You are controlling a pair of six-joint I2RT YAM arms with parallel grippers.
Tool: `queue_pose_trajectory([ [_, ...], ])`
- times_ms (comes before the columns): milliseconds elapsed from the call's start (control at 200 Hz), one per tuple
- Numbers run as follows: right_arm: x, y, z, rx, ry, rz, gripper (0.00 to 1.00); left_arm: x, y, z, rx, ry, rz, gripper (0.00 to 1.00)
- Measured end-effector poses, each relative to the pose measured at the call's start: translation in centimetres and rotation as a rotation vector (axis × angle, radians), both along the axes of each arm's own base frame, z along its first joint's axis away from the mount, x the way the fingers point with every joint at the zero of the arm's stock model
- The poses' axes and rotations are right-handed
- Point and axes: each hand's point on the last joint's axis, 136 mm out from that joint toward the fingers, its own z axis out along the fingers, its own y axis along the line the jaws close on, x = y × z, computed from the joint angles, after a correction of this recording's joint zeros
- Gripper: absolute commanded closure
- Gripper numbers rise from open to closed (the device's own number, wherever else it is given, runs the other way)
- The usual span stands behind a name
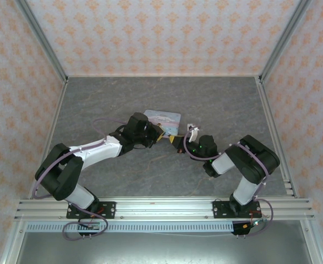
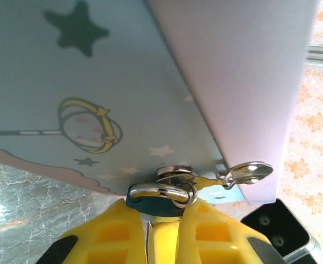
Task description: Unlock a padlock with a key
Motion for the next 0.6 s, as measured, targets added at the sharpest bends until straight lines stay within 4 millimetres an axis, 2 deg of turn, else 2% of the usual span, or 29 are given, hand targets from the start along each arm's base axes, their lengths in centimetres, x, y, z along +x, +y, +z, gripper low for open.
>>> queue_pose_trajectory([
  [600,-0.52,0.62,0.1,0.026,0.005,0.053,1.0,-0.09,-0.08,0.02,-0.003,0.002,-0.006,0.89],
])
